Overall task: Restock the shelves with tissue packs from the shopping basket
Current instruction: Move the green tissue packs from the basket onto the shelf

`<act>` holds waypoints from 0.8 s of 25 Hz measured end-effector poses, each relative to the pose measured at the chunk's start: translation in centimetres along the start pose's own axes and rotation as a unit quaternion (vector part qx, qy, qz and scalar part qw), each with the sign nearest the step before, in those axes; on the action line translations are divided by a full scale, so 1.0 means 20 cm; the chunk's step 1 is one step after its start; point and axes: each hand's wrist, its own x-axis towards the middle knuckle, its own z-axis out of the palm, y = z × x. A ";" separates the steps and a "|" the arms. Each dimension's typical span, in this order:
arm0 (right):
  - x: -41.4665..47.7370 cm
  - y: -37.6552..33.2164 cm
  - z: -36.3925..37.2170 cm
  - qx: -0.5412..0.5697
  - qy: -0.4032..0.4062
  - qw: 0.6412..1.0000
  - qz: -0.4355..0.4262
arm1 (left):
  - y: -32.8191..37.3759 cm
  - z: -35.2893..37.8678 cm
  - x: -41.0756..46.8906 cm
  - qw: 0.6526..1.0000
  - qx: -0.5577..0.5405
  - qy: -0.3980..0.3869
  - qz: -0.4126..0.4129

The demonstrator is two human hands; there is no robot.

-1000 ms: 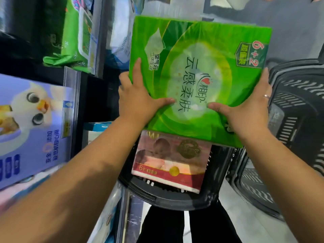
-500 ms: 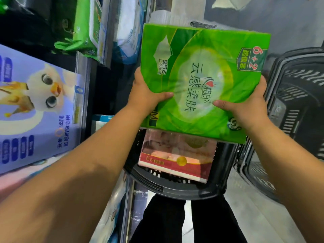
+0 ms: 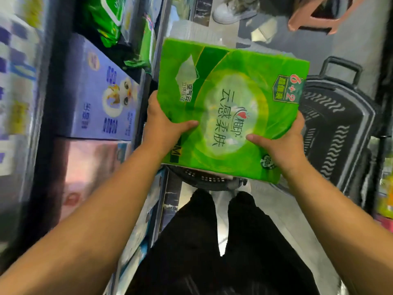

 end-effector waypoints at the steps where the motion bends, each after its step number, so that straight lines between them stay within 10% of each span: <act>1: -0.08 -0.05 -0.05 -0.007 -0.009 1.000 -0.003 | 0.03 -0.04 -0.11 1.000 -0.010 0.011 -0.003; 20: -1.23 -0.48 -0.57 -0.092 -0.294 0.891 -0.333 | 0.17 -0.31 -2.30 0.892 -0.170 0.410 -0.082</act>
